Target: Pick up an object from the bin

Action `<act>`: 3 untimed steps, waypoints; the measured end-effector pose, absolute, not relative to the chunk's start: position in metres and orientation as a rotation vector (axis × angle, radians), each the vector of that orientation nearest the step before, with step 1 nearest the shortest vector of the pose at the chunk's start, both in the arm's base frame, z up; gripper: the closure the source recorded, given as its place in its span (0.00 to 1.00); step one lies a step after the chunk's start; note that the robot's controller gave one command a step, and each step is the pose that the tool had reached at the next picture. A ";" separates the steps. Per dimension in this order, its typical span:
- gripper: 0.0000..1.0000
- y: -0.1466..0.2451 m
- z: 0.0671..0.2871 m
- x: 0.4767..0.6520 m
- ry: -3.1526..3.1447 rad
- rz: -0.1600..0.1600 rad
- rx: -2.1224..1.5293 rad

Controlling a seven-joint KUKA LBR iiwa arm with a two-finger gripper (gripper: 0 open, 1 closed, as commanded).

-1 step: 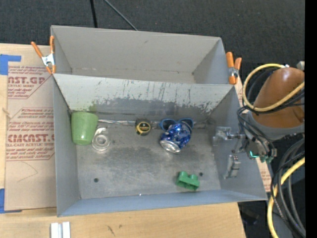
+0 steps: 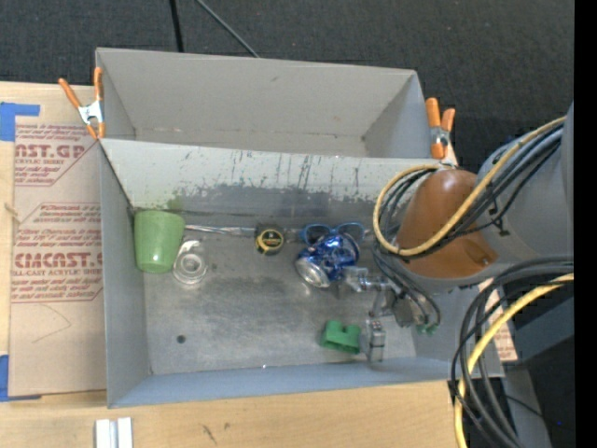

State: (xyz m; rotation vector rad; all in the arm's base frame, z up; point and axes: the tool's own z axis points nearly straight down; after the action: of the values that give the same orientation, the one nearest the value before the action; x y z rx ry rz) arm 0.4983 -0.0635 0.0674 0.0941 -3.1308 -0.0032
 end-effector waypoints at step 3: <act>1.00 -0.028 0.075 0.480 -3.090 0.003 0.552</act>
Offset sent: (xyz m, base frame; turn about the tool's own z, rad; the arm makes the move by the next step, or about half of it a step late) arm -0.0188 0.0237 0.0026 -0.2983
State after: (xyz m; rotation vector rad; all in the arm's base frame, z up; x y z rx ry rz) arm 0.4797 -0.0276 0.0747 0.5521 -3.0902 0.0029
